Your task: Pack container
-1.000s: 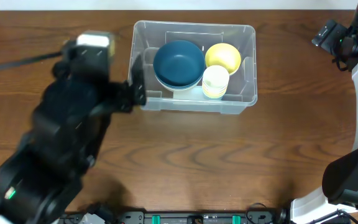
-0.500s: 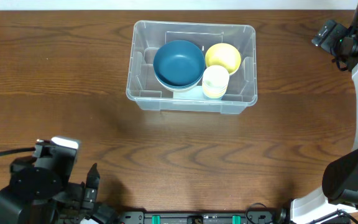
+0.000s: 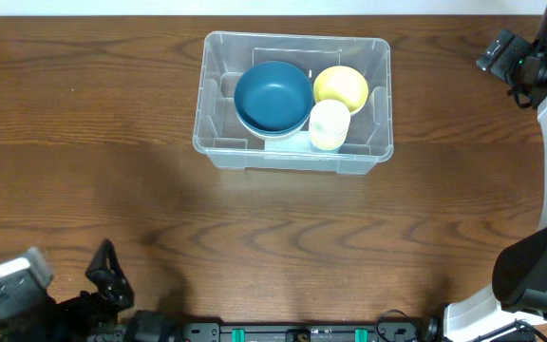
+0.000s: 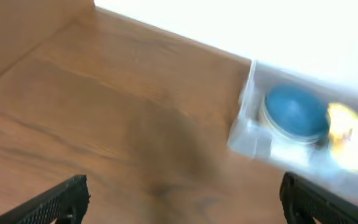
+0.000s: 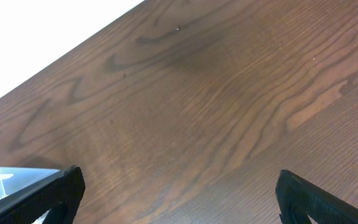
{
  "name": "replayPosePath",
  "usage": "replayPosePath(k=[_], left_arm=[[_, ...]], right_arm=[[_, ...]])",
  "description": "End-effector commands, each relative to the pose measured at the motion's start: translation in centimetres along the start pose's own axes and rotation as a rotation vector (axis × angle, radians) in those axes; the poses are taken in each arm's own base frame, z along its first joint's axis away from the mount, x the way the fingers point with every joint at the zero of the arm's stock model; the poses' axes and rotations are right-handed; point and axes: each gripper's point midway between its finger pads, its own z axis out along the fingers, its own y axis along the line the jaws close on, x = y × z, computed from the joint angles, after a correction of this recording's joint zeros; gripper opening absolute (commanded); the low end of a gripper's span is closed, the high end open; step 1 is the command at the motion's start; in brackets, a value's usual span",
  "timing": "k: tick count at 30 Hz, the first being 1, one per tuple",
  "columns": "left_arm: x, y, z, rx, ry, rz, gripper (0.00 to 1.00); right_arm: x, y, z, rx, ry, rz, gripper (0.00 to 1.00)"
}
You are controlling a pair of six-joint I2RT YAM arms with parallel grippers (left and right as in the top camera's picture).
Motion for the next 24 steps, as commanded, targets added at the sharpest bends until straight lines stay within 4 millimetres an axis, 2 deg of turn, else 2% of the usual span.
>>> replayPosePath(k=[1,5,12,16,19,24], left_arm=[[1.1,0.3,1.5,0.006,-0.072,-0.12,0.98],[1.9,-0.4,4.5,0.045,-0.152,-0.149,0.98],[3.6,-2.1,12.2,0.1,-0.287,-0.199,0.98],[5.4,-2.5,15.7,0.153,-0.372,-0.235,0.98],[6.6,-2.6,17.0,0.193,-0.431,-0.253,0.98],[8.1,-2.1,17.7,0.216,-0.482,-0.269,0.98]], right_arm=[[-0.6,0.2,-0.9,-0.006,-0.024,0.009,0.99],[-0.6,0.2,-0.9,-0.006,-0.024,0.009,0.99],[-0.6,0.2,-0.9,-0.006,-0.024,0.009,0.99],[-0.6,0.2,-0.9,-0.006,-0.024,0.009,0.99],[-0.6,0.2,-0.9,-0.006,-0.024,0.009,0.99],[-0.6,0.2,-0.9,-0.006,-0.024,0.009,0.99]])
